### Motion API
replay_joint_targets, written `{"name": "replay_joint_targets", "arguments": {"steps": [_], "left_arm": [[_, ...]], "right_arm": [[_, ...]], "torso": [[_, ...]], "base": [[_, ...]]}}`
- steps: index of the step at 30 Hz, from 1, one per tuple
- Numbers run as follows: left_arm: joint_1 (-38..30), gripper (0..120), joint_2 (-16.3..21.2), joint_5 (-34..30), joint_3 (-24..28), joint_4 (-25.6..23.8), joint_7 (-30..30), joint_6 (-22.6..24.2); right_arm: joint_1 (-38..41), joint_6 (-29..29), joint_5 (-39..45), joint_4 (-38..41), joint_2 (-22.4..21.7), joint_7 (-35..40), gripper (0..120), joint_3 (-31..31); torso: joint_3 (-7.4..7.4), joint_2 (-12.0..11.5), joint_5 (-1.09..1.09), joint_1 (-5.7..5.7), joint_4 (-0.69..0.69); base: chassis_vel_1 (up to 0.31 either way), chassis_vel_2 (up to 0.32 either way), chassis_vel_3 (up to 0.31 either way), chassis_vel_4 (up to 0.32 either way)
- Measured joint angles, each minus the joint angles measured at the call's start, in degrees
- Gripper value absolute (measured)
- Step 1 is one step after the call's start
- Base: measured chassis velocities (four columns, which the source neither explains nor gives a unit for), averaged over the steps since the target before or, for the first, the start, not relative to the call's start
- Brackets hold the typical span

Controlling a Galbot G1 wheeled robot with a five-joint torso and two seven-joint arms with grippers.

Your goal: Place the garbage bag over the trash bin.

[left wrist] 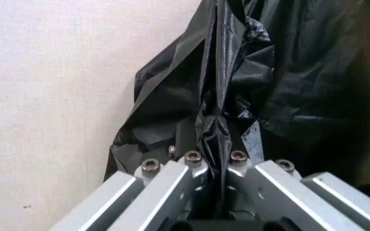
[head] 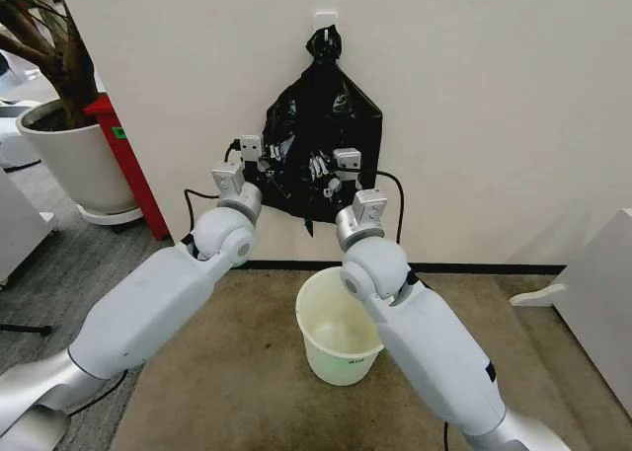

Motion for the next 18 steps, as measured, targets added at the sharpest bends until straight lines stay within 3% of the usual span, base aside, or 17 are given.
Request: {"name": "replay_joint_targets", "arguments": {"steps": [7,18], "left_arm": [[0.07,0,0.14,-0.12,-0.04,-0.46,-0.05,0.00],[2.77,0,0.95,-0.97,-2.18,-4.46,0.30,-0.11]], "right_arm": [[0.00,0.00,0.64,0.70,-0.32,0.28,0,0.00],[-1.47,-0.25,2.43,4.18,-0.65,0.85,0,1.31]], "torso": [[0.00,-0.01,0.00,0.00,0.00],[0.00,-0.01,0.00,0.00,0.00]], "base": [[0.000,0.000,0.000,0.000],[0.000,0.000,0.000,0.000]]}}
